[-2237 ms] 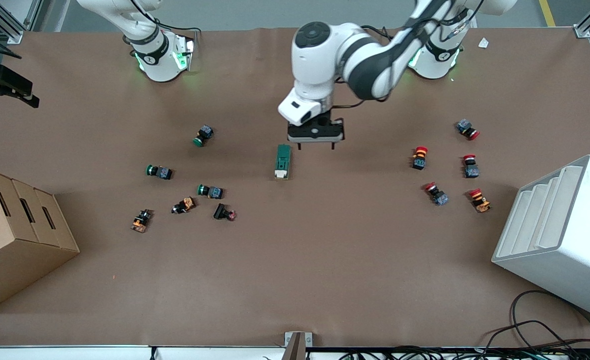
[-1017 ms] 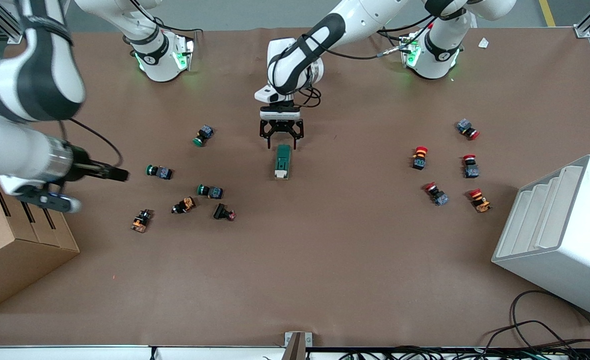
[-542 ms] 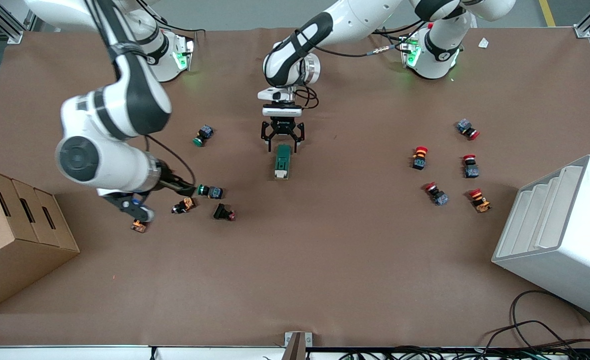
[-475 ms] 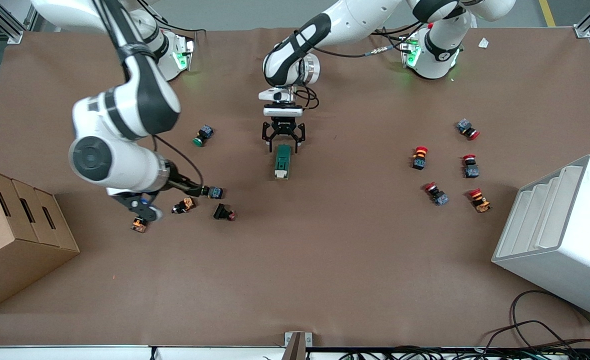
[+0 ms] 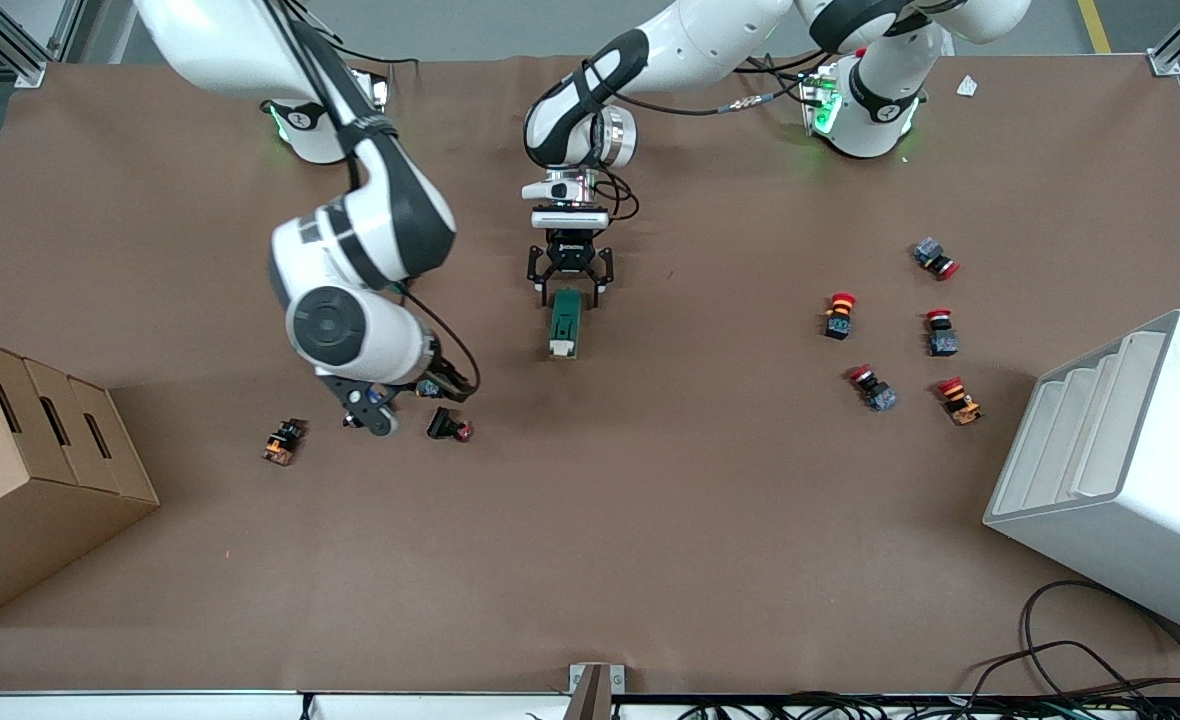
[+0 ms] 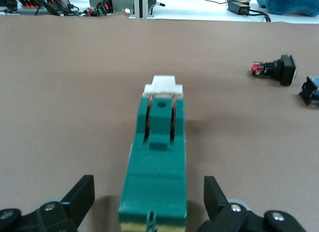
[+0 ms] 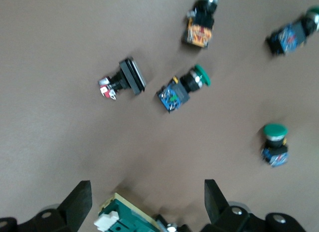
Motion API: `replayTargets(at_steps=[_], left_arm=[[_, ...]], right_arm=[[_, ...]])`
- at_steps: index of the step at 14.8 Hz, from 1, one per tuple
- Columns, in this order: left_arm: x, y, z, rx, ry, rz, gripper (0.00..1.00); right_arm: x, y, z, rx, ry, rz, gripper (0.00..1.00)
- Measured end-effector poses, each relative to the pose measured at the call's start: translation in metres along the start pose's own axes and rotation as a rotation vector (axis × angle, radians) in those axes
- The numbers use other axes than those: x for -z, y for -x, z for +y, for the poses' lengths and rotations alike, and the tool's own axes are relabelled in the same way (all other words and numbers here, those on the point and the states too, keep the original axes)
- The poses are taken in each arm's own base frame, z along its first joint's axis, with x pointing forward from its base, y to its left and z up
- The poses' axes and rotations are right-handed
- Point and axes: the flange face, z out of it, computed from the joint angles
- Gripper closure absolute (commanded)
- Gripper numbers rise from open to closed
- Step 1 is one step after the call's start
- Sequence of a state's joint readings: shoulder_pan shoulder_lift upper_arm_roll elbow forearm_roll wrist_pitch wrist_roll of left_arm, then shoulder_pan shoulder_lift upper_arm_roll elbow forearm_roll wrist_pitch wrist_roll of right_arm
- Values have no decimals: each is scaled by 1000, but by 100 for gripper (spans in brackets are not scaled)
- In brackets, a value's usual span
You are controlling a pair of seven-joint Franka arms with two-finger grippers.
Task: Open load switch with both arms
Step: 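Lower the right gripper onto the white toggle of the switch, then push the white toggle down with the right gripper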
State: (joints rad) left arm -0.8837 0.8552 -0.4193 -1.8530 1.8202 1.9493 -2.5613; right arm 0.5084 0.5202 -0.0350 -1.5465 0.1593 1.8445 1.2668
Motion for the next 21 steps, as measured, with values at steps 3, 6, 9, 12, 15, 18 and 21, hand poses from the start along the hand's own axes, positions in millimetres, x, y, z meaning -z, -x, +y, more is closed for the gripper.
replayTargets(at_steps=[3,6,9,12,15,18,21], left_arm=[[3,9,0,-7,-1,41,1],[3,12,-1,11,18,56,0],[3,16,-3,17,33,86,0],[3,18,-4,16,34,94,0],[3,19,-4,2,35,95,1],[3,19,-4,-19,34,95,2],[3,20,-4,-34,34,94,2]], right_arm=[[-41,30,-20,-161,2,-23,0],[-84,59,-37,-270,4,-34,0],[-111,80,-45,-332,11,-31,0],[-120,94,-47,-350,23,-52,0],[-129,108,-48,-368,37,-65,0],[-140,116,-49,-369,50,-61,0],[-141,118,-49,-385,60,-60,0]])
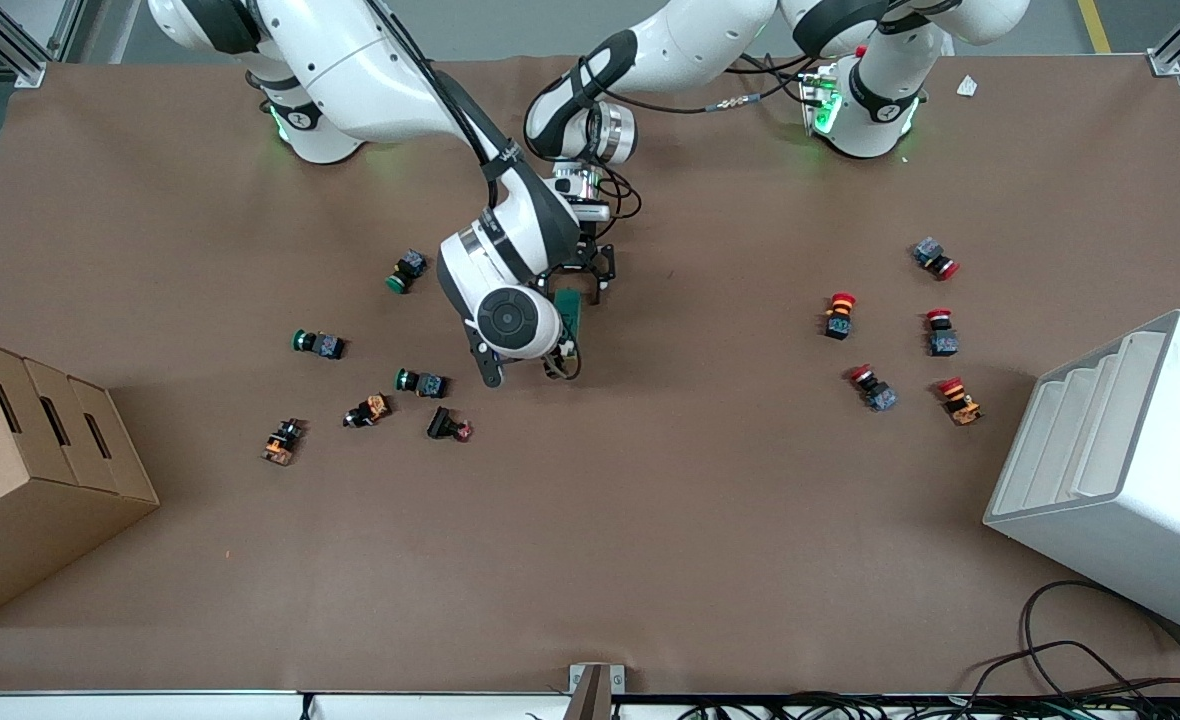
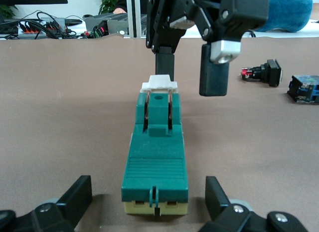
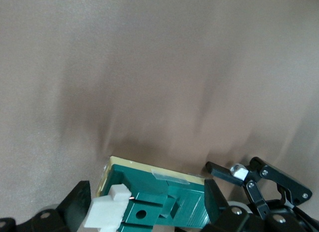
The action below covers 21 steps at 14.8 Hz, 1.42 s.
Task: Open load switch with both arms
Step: 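Push the white toggle down with the right gripper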
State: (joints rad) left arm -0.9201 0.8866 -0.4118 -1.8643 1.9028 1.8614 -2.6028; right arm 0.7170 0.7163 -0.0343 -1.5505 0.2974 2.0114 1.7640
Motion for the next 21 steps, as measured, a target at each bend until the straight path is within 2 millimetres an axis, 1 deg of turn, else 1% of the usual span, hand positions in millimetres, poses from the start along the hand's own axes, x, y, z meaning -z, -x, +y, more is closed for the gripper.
replayTargets(at_steps=[4,9,12,14,18,21], left_arm=[[0,0,0,-2,0,0,2],[0,0,0,-2,0,0,2],[0,0,0,-2,0,0,2],[0,0,0,-2,0,0,1],[0,0,0,-2,0,0,1],[0,0,0,-2,0,0,1]], right_arm=[[6,4,2,-4,26,2,0],[6,26,18,15,87,5,0],[19,30,25,23,106,7,0],[23,31,29,26,124,10,0],[19,37,35,38,149,12,0],[9,42,41,47,167,18,0]])
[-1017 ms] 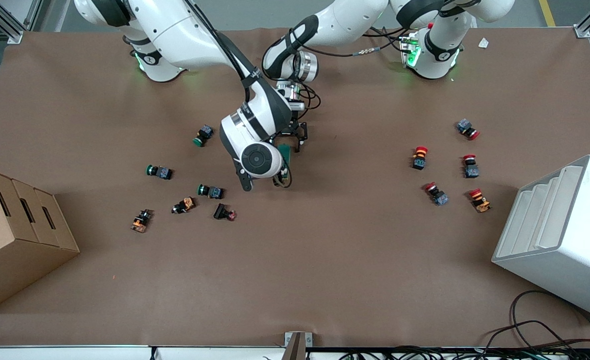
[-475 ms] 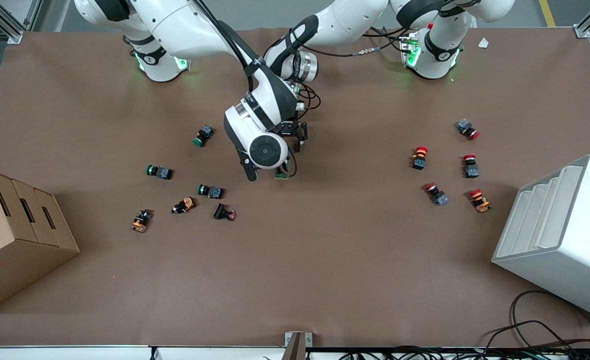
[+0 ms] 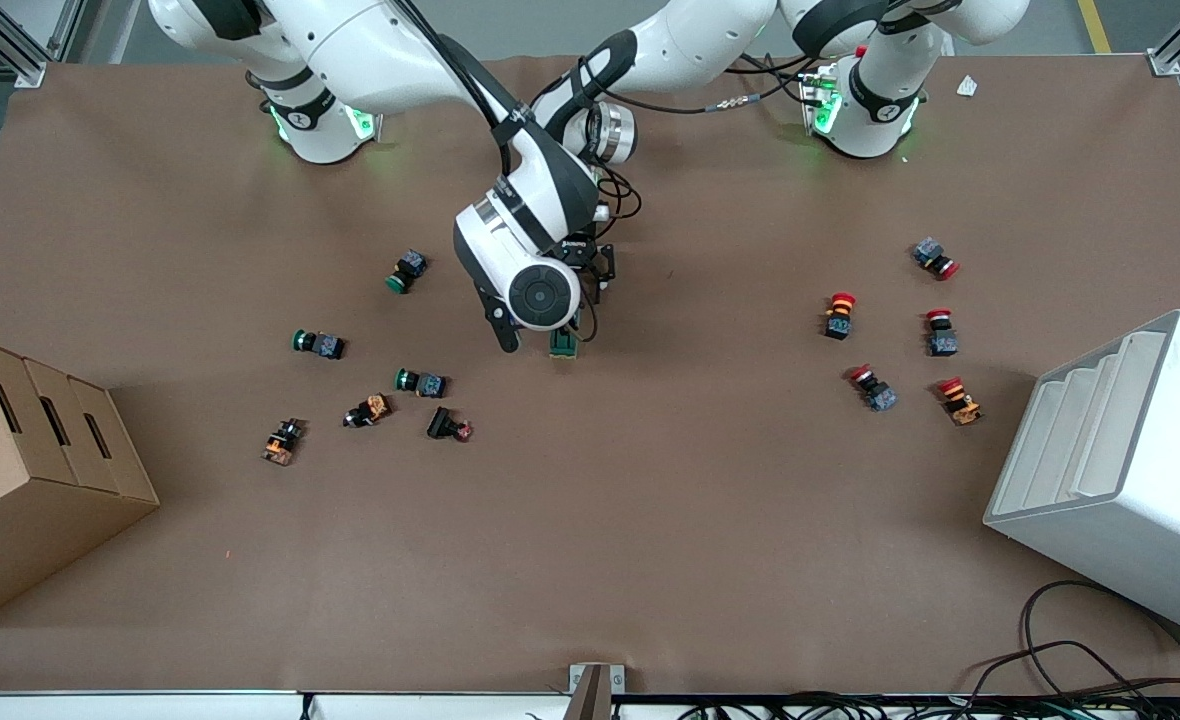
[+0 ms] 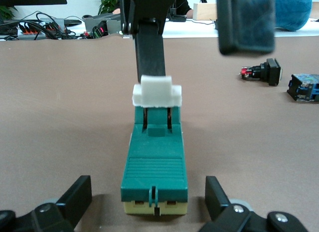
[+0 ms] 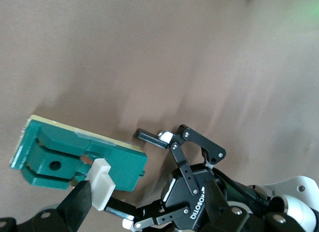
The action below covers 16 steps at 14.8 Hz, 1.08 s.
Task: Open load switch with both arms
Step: 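Push the white toggle down with the right gripper, then raise the right gripper away while the left gripper opens off the switch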
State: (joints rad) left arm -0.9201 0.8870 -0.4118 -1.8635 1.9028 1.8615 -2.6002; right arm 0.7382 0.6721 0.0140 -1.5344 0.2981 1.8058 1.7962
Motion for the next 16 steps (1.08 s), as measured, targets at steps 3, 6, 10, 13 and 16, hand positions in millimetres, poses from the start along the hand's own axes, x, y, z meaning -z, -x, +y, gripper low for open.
replayTargets(at_steps=[3,6,10,13,16], left_arm=[[0,0,0,0,0,0,1],[0,0,0,0,0,0,0],[0,0,0,0,0,0,0],[0,0,0,0,0,0,1],[1,-2,3,2,-18,-13,1]], right_arm=[[-6,5,3,8,8,7,0],[-15,8,5,11,11,13,0],[-33,12,7,16,6,27,0],[-41,11,7,20,0,39,0],[-35,5,8,73,1,64,0]])
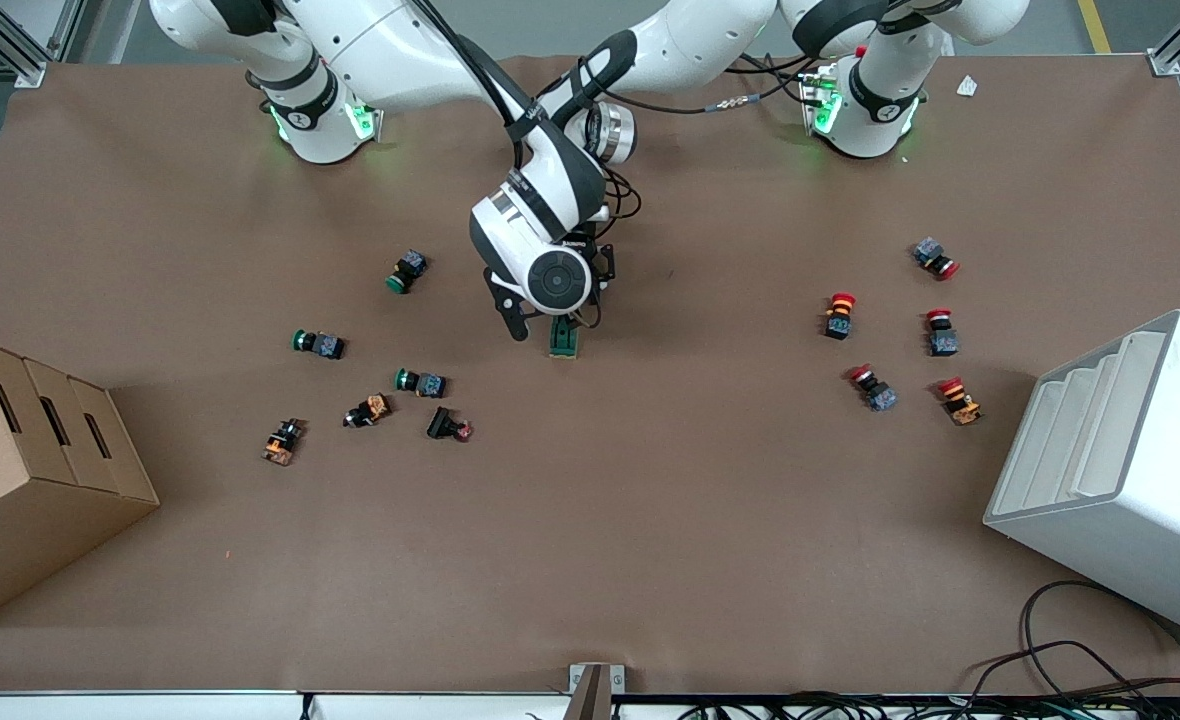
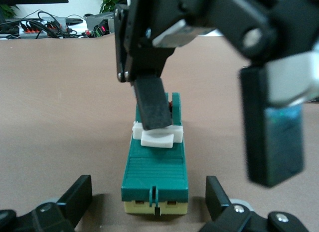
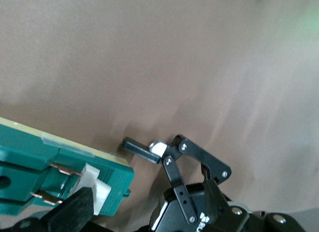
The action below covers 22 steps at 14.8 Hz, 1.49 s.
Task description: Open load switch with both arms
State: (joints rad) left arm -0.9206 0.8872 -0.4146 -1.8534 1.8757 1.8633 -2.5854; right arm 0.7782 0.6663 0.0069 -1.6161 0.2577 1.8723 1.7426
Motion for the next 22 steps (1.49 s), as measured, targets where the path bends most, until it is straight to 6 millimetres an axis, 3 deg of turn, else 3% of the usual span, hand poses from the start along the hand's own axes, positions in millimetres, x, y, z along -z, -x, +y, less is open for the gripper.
replayTargets(at_steps=[1,3,6,8,10,13,16,19,22], left_arm=[[1,-2,2,-1,-15,-12,1],[4,-6,8,4,-43,-40,2],[21,-10,21,27,-67,-99,2],[33,-30,36,44,-114,-152,2],[39,-71,51,112,-160,-183,1],[38,-142,71,244,-222,-233,1],[14,-223,71,283,-310,-368,1],[-11,-311,47,263,-336,-494,0],[-27,-374,11,247,-341,-589,0]], right_arm=[[11,-8,1,34,-5,10,0],[50,-44,4,115,-38,32,0],[124,-138,18,273,-107,11,0],[161,-212,36,399,-147,10,0],[186,-273,56,515,-174,34,0],[215,-338,87,704,-227,67,0],[238,-397,121,881,-265,120,0],[257,-431,150,992,-260,197,0],[278,-444,176,1051,-276,248,0]])
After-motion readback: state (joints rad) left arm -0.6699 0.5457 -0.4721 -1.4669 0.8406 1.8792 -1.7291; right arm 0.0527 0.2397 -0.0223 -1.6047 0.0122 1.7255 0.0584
